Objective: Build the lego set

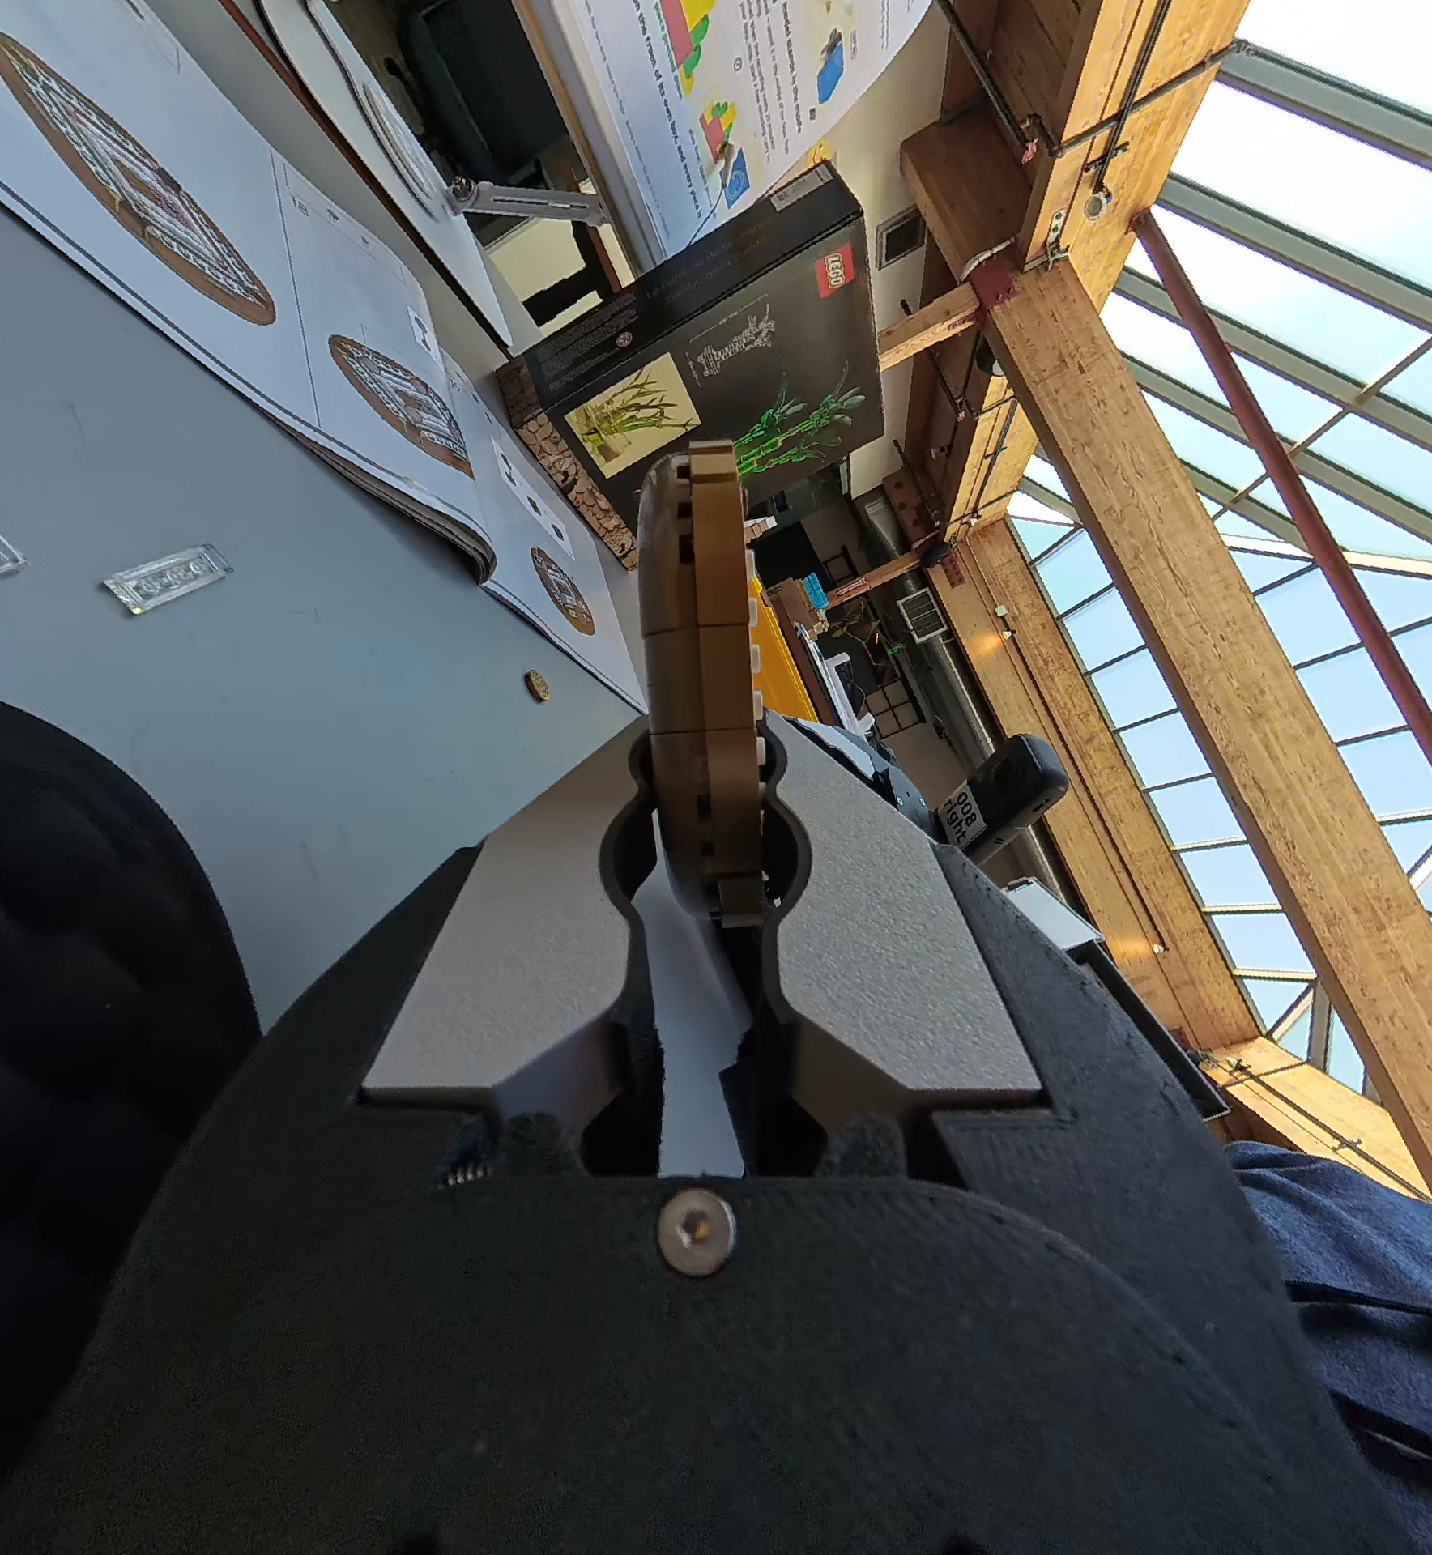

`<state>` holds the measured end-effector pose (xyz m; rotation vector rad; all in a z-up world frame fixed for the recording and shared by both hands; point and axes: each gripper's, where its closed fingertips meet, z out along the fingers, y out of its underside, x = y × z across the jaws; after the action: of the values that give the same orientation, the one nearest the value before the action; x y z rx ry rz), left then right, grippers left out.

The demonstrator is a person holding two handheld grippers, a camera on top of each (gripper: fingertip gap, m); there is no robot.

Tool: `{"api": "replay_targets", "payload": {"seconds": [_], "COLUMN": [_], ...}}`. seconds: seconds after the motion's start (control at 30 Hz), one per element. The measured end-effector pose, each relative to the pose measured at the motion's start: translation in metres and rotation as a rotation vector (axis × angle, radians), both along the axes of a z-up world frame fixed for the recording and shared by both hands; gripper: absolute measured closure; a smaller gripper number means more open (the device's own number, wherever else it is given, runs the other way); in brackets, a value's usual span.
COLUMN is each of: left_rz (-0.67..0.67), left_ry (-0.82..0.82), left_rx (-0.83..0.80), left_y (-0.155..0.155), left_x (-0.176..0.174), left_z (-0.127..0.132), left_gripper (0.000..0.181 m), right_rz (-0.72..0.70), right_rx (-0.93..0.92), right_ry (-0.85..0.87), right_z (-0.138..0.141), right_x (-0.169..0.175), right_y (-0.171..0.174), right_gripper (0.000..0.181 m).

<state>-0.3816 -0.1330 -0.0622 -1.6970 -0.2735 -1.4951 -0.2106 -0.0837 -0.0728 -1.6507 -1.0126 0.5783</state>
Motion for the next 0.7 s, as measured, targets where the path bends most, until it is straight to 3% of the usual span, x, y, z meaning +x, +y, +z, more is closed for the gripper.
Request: {"api": "replay_targets", "payload": {"seconds": [0.7], "left_rz": [-0.009], "left_ry": [-0.018], "left_rx": [-0.006], "left_y": [0.0015], "left_x": [-0.0004], "left_z": [0.0001], "left_gripper": [0.163], "right_rz": [0.002], "right_rx": [0.028], "right_ry": [0.044], "right_z": [-0.0044], "right_x": [0.0046], "right_y": [0.0035], "right_gripper": [0.175]}}
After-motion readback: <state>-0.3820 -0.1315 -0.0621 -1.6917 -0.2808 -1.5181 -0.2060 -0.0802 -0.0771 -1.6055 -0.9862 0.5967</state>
